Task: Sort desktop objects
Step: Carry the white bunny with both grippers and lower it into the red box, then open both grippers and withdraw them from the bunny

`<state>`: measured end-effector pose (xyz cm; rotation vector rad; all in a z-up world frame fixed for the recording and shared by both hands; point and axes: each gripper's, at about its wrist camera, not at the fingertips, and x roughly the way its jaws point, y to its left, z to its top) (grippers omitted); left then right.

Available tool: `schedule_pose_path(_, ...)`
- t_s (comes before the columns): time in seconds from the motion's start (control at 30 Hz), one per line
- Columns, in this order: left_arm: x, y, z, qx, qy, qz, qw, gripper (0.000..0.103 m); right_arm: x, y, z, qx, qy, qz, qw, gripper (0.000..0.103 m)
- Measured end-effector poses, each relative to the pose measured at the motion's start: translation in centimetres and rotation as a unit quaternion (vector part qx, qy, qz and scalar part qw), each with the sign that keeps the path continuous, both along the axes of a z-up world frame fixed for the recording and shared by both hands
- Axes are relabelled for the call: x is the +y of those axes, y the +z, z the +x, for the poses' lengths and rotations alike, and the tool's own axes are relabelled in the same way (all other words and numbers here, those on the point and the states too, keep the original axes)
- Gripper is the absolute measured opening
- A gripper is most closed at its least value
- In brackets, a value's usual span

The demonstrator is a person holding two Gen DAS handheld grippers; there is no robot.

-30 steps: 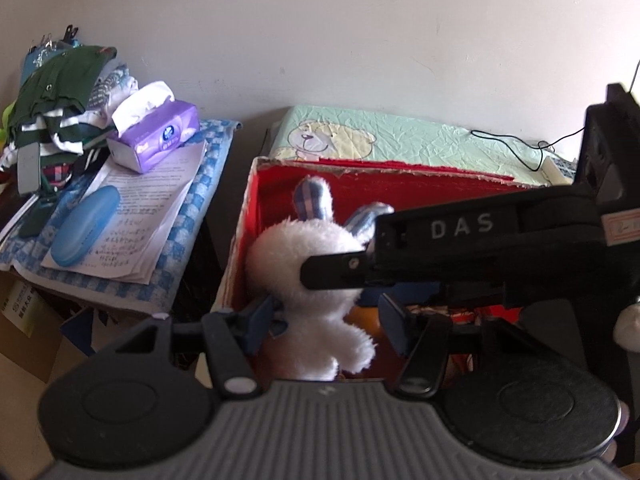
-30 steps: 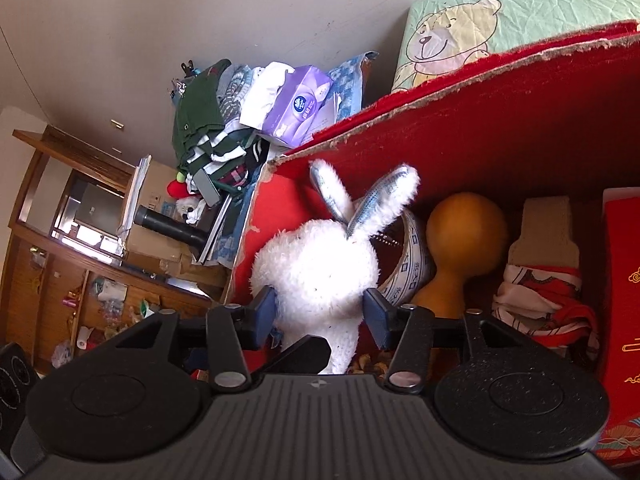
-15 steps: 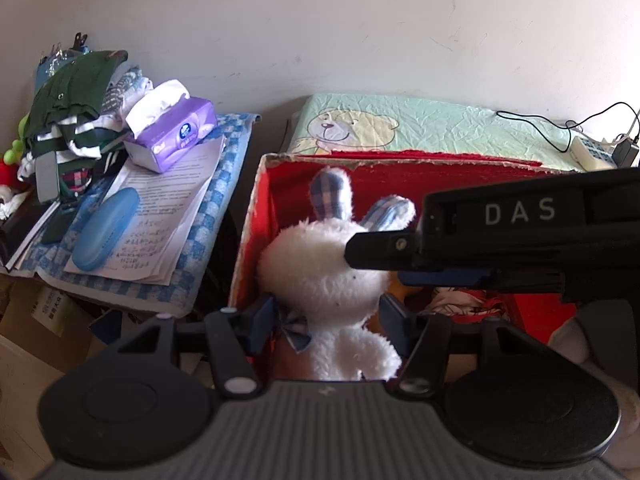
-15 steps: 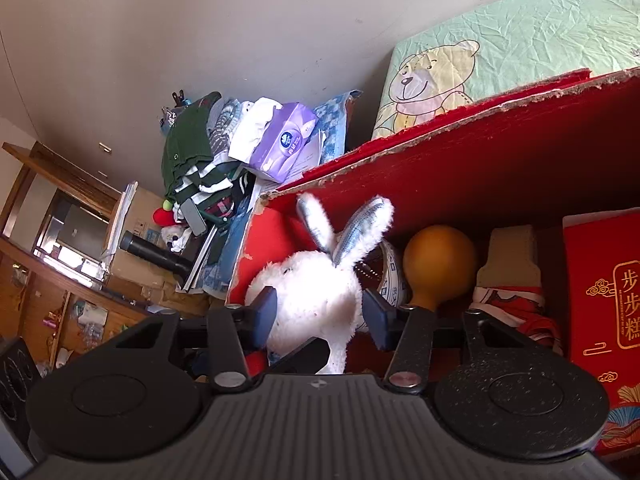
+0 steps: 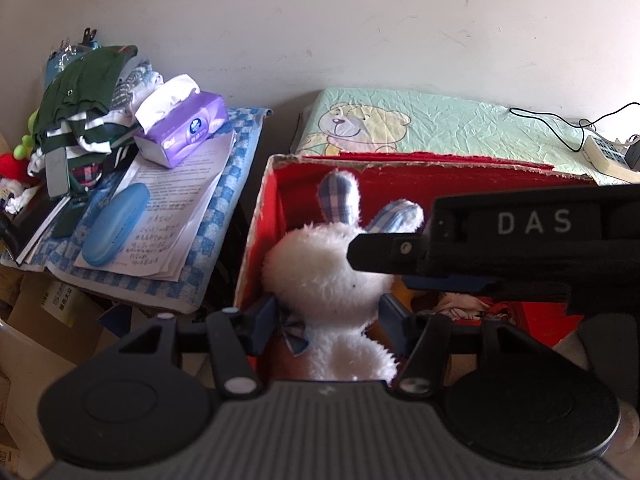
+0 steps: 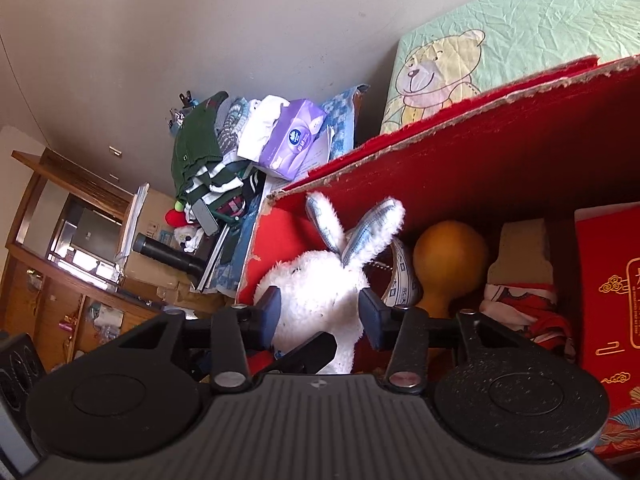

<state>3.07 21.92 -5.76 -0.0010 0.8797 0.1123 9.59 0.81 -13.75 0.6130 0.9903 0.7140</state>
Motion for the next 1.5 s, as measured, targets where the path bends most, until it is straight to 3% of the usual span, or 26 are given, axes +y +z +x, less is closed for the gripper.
schedule_pose_path(0.4, 0.0, 1.2, -0.9, -0.006, 0.012, -0.002, 0.9999, 0.074, -1.1, 1.5, -1.2, -0.025, -0.017, -0.001, 1.0, 0.057)
schedule_pose_path(0.8, -1.0, 2.6, -3.2, -0.008, 0.037, -0.004, 0.9993, 0.077, -2.6, 2.1, -2.6, -0.031, -0.017, 0.016, 0.999, 0.057)
schedule_pose_path(1.1, -5.1, 3.4, -4.7, -0.009, 0.062, -0.005, 0.998, 0.081, -5.6, 3.4, -4.7, -0.061, 0.004, 0.012, 0.998, 0.057)
schedule_pose_path(1.23, -7.3, 3.3, -5.2, -0.004, 0.066, -0.013, 0.9977, 0.087, -7.9, 3.7, -5.6, -0.063, 0.008, 0.015, 0.998, 0.057)
schedule_pose_path(1.5, -10.6, 2.7, -5.7, 0.009, 0.075, -0.024, 0.9969, 0.086, -12.0, 4.0, -7.4, -0.069, 0.009, 0.024, 0.997, 0.057)
